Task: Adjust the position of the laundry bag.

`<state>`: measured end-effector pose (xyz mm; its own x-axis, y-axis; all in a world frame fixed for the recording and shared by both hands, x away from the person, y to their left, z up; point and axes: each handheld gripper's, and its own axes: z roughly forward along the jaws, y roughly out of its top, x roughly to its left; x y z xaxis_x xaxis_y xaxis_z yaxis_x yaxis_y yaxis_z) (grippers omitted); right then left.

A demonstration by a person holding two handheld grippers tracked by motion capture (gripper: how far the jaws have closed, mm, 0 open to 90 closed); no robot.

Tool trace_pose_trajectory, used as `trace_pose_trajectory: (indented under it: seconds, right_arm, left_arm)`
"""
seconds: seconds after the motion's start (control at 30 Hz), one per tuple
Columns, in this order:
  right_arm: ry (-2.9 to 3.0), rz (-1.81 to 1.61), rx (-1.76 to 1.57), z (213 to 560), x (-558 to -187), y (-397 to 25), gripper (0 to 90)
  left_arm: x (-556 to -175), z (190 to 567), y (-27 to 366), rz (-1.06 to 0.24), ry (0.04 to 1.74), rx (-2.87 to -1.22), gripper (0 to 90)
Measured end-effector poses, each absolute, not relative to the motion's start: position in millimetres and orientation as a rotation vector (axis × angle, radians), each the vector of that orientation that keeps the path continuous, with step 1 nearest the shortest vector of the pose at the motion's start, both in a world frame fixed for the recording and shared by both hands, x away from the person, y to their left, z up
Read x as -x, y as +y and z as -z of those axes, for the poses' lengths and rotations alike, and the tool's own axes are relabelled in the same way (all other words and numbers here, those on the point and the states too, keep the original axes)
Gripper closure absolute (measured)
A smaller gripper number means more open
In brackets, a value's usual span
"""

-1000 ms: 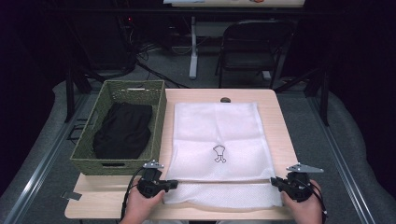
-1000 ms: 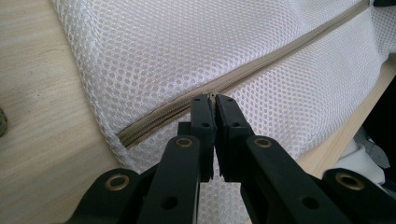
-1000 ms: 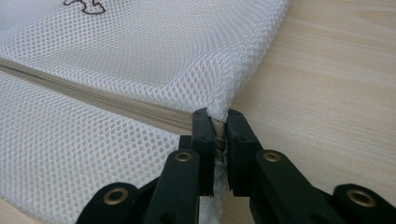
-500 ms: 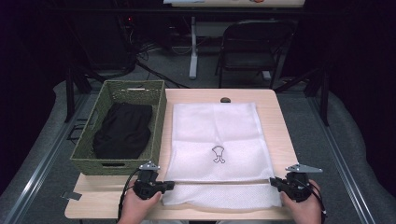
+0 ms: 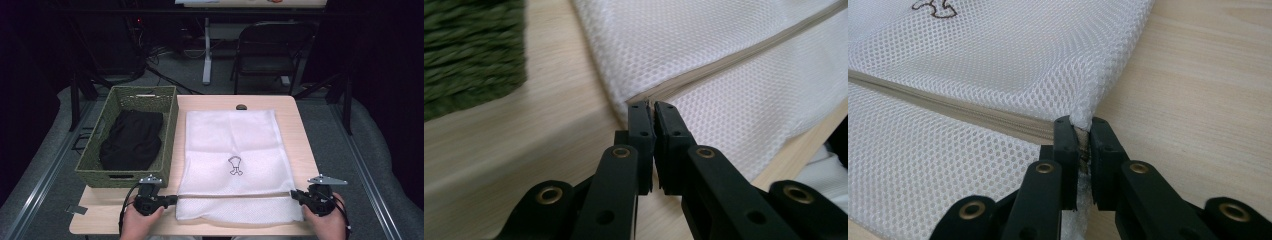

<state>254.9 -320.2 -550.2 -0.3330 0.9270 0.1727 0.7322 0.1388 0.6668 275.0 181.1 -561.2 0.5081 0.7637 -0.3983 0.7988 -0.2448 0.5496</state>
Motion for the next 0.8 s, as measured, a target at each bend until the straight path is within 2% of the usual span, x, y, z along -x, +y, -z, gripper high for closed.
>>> trace_pose_trajectory:
  seconds: [0.5, 0.8]
  right_arm:
    - [2.163, -1.022, -1.623, 554, -256, -316, 83.3]
    - [2.175, -1.037, -1.657, 561, -258, -318, 80.0]
  left_arm:
    - [-274, 563, 189, 0.068, 1.276, -1.994, 87.0]
    - [-274, 564, 188, 0.040, 1.266, -2.029, 86.1]
